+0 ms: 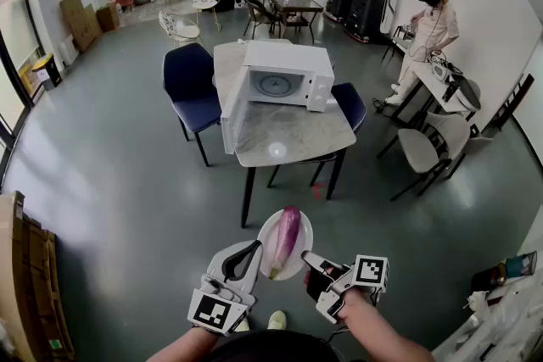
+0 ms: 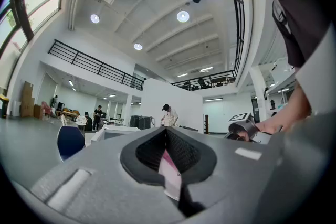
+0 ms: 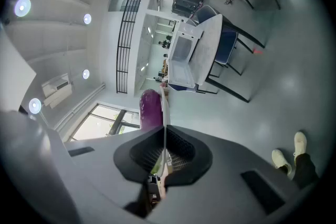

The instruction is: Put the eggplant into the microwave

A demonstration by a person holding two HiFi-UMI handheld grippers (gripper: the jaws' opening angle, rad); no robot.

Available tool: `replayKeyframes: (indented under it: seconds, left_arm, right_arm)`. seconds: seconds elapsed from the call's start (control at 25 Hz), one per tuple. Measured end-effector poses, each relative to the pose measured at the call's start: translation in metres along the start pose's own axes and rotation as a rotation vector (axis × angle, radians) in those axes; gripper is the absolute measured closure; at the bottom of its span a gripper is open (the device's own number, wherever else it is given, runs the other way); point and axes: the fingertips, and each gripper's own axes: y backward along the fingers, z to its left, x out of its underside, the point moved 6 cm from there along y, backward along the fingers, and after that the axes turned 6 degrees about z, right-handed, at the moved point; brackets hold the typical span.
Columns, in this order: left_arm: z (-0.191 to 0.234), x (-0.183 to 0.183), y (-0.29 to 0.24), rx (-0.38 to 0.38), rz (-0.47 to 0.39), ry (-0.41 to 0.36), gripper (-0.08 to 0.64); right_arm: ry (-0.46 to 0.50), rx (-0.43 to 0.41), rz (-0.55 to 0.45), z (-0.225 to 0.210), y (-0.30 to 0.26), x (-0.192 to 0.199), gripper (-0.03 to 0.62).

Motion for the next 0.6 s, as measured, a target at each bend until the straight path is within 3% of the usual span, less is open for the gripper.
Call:
replayKeyframes:
  seconds: [0.6]
  left_arm:
    - [-0.01,0.0,0.001,0.015,0.002,-0.005,0.554]
  right_arm:
    - [-0.018,-0.014,-0.014,-0.002,0.008,0.007,0.578]
